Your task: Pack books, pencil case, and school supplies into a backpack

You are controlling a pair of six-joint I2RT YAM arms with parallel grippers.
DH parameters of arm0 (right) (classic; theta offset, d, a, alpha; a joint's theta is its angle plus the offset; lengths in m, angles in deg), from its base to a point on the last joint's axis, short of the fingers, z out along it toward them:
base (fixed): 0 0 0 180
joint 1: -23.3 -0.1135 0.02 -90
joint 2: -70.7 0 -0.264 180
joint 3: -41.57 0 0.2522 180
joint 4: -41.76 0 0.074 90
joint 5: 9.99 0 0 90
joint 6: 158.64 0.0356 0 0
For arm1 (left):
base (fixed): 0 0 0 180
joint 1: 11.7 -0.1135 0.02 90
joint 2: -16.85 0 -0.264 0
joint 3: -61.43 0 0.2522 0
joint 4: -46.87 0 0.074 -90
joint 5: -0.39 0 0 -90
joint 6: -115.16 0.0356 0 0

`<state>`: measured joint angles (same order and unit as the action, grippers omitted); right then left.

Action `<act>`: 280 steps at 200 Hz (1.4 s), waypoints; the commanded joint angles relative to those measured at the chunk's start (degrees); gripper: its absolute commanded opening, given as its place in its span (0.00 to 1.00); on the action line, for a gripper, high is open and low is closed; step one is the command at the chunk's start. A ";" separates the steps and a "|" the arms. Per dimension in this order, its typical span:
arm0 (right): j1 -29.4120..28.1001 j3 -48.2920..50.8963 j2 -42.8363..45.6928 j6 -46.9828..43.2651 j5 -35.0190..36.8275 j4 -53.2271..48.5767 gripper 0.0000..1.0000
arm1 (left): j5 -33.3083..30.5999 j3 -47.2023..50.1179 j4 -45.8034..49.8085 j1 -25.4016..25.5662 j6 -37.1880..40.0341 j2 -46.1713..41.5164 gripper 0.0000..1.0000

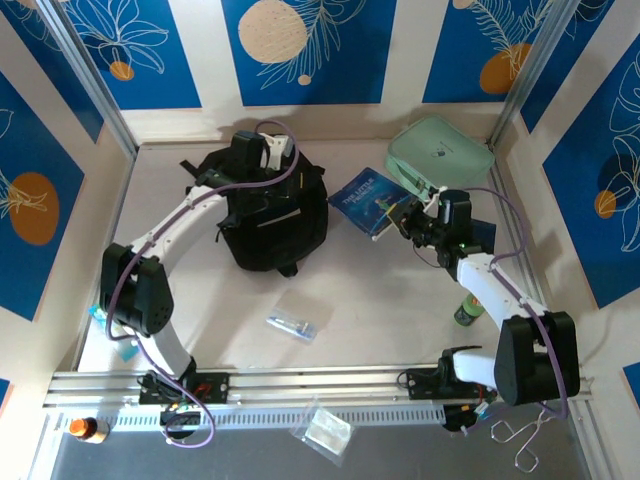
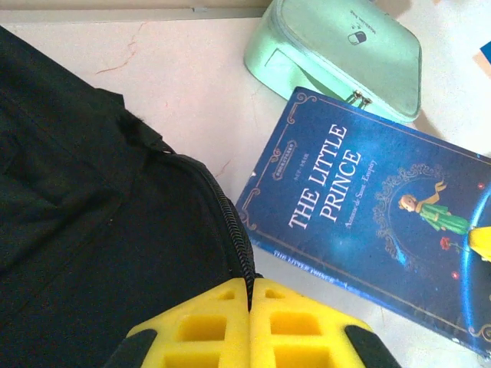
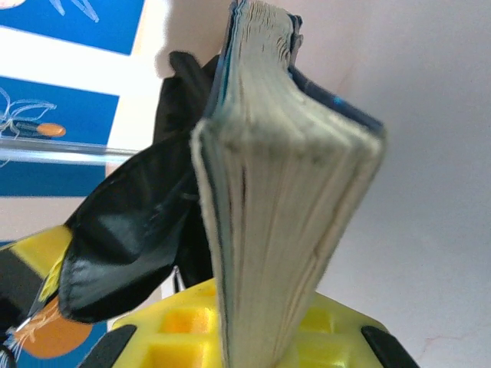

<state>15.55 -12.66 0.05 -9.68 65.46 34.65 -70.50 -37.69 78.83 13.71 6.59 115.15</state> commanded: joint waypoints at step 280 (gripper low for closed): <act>-19.49 -16.90 -21.08 14.95 0.65 10.44 0.03 | 9.78 -1.74 -17.84 0.52 -8.50 1.98 0.00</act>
<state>-3.29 -26.01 -20.30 6.82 64.08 41.67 -63.05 -37.69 65.39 13.79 -1.56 118.28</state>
